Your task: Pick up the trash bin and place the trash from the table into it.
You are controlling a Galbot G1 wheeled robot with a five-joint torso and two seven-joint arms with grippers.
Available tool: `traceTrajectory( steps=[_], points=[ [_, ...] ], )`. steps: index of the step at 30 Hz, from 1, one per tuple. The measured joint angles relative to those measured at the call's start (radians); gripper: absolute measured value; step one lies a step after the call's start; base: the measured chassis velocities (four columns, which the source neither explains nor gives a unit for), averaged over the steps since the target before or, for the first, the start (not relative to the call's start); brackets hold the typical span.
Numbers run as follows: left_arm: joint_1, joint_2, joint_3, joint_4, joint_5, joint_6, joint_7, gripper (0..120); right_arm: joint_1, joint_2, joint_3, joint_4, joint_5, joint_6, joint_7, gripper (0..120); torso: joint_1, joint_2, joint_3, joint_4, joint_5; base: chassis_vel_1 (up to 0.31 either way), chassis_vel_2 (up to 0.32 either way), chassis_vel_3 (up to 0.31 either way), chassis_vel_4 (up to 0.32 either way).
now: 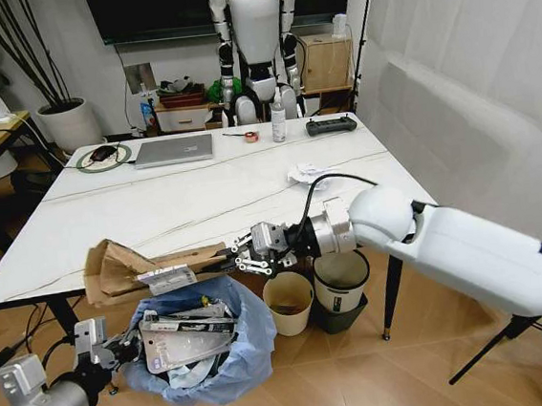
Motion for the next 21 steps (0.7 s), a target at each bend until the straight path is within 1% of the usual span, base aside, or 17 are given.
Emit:
traceTrajectory(
  steps=[1, 5, 8, 13, 21],
  points=[
    [0.000, 0.000, 0.000, 0.000, 0.000, 0.000, 0.000, 0, 0.000, 0.000, 0.000, 0.000, 0.000, 0.000, 0.000, 0, 0.000, 0.000, 0.000, 0.0000, 0.0000, 0.000, 0.000, 0.000, 0.000],
    [-0.004, 0.001, 0.001, 0.000, -0.001, -0.005, -0.016, 0, 0.019, -0.039, -0.002, 0.043, 0.027, -0.024, 0.013, 0, 0.000, 0.000, 0.000, -0.0002, 0.0000, 0.000, 0.000, 0.000, 0.000],
    [-0.005, 0.000, 0.001, -0.003, -0.004, -0.008, -0.022, 0, 0.020, -0.041, -0.007, 0.060, 0.055, -0.034, 0.026, 0, 0.000, 0.000, 0.000, -0.0001, 0.0000, 0.000, 0.000, 0.000, 0.000],
    [-0.004, -0.011, -0.002, -0.011, -0.006, -0.013, -0.027, 0, 0.000, -0.022, -0.045, 0.076, 0.127, -0.027, 0.087, 0, 0.000, 0.000, 0.000, 0.0001, 0.0001, 0.000, 0.000, 0.000, 0.000],
    [0.000, -0.020, -0.007, -0.017, -0.006, -0.013, -0.026, 0, -0.003, 0.032, -0.074, 0.041, 0.155, -0.020, 0.103, 0, 0.000, 0.000, 0.000, 0.0002, -0.0001, 0.000, 0.000, 0.000, 0.000]
  ],
)
